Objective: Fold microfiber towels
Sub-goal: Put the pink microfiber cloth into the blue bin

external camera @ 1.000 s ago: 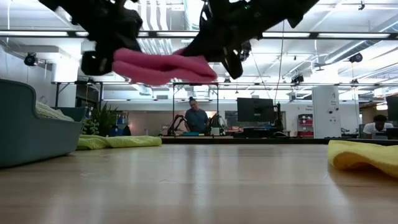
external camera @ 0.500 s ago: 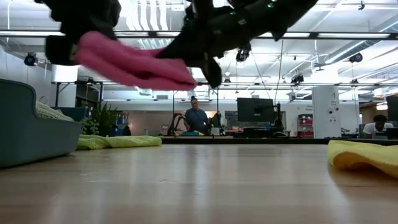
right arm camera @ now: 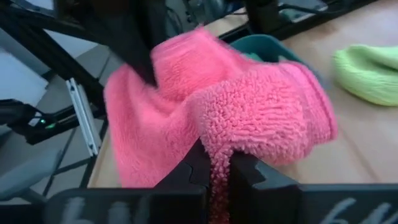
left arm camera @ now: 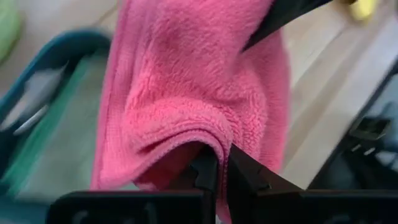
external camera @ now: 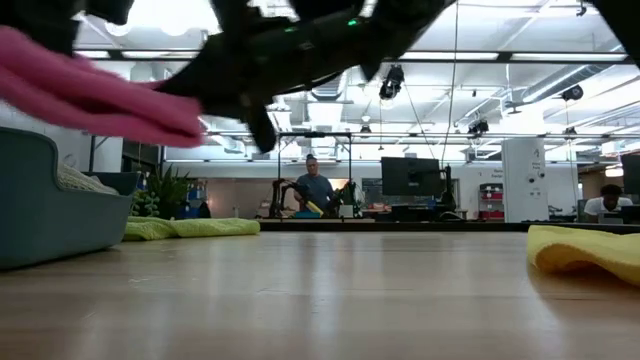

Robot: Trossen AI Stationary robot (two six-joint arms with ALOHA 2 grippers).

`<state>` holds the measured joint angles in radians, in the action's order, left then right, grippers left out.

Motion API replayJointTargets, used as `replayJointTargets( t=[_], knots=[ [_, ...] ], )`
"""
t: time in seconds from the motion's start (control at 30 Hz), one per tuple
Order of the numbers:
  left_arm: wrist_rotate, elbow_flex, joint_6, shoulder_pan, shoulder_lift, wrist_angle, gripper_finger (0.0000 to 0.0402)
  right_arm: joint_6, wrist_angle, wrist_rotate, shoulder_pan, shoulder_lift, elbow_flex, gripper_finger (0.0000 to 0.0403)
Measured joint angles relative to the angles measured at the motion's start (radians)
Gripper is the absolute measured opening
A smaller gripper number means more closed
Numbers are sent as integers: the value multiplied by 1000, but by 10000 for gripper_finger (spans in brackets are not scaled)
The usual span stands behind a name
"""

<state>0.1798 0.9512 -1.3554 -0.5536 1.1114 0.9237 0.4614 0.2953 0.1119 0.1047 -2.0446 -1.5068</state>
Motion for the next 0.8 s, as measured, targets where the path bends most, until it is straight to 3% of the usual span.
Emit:
replayJointTargets(
  t=[0.33, 0.53, 0.8],
  knots=[
    [-139, -10, -27, -48, 5, 128, 1, 8, -133, 67, 0, -206, -317, 13],
    [-141, -33, -11, -51, 5, 187, 1, -10, -272, 72, 0, -314, -497, 13],
    [-153, -89, 5, -54, 20, 183, 8, -20, -315, 31, 0, -343, -548, 13]
  ],
)
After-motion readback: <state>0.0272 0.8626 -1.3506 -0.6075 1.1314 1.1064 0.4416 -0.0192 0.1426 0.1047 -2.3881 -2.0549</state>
